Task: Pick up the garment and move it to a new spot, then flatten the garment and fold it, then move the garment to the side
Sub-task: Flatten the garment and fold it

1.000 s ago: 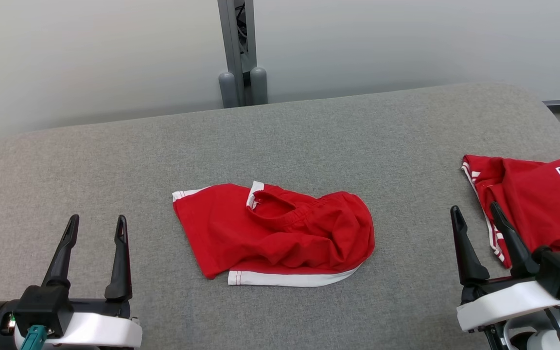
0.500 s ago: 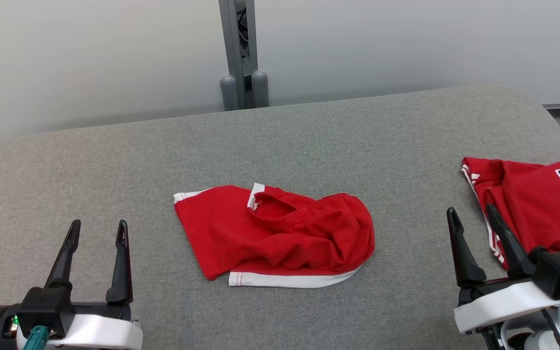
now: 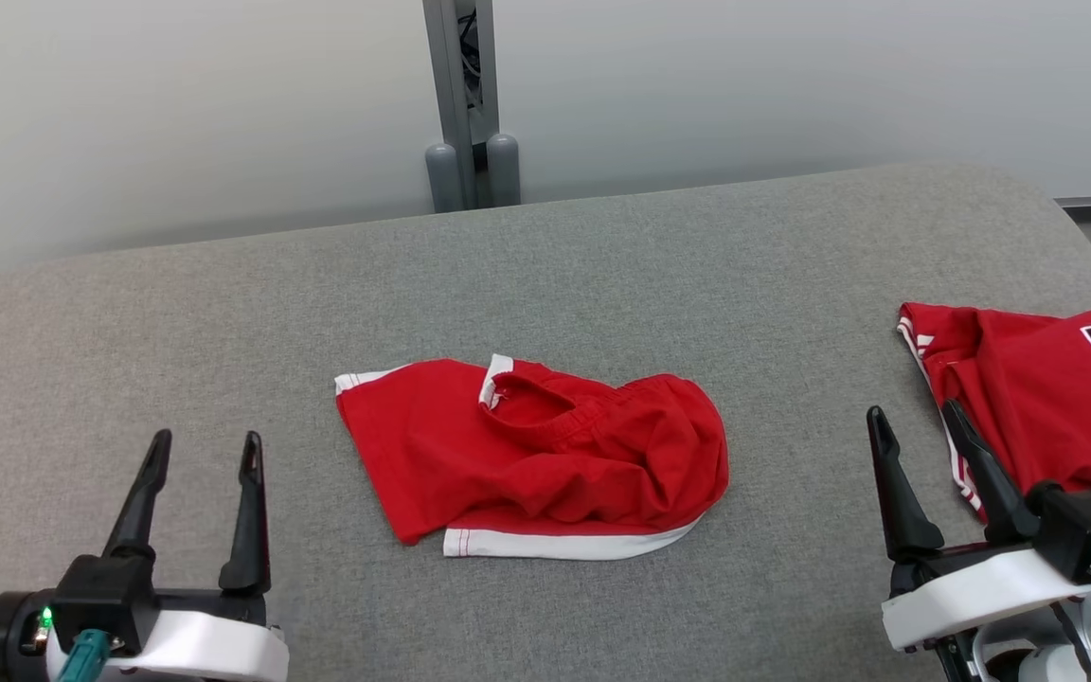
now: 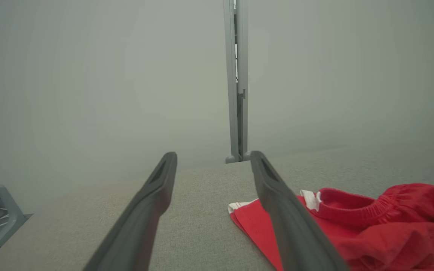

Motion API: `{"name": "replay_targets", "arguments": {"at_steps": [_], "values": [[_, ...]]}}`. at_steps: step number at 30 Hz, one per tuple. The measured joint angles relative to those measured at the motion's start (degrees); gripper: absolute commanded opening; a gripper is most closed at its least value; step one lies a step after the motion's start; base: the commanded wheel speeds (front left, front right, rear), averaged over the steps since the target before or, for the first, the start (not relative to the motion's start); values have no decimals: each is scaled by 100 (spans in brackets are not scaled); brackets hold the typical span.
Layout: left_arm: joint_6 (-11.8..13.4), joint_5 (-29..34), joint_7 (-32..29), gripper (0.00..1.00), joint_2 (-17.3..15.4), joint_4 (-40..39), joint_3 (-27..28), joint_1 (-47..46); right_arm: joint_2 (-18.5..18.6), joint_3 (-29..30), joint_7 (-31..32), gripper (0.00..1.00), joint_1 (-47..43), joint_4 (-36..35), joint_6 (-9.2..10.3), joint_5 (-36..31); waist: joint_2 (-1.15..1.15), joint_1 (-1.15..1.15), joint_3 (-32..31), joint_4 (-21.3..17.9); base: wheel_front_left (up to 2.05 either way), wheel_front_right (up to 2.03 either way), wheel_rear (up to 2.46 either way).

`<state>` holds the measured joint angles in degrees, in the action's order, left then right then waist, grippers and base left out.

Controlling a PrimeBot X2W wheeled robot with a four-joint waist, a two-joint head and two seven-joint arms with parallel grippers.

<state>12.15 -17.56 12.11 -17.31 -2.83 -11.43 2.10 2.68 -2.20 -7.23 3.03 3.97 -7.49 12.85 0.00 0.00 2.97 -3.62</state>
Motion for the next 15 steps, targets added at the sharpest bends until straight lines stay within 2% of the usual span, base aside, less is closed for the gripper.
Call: {"name": "replay_targets", "arguments": {"at_steps": [8, 15], "values": [[-221, -1, -470, 100, 98, 102, -500, -93, -1, -24, 9, 100, 37, -68, 0, 0, 0, 0, 189, -66, 0, 0, 0], [-520, -232, -765, 100, 197, 877, -742, -198, -2, -76, -36, 100, 161, -69, 0, 65, 0, 0, 468, -238, 0, 0, 0]]}}
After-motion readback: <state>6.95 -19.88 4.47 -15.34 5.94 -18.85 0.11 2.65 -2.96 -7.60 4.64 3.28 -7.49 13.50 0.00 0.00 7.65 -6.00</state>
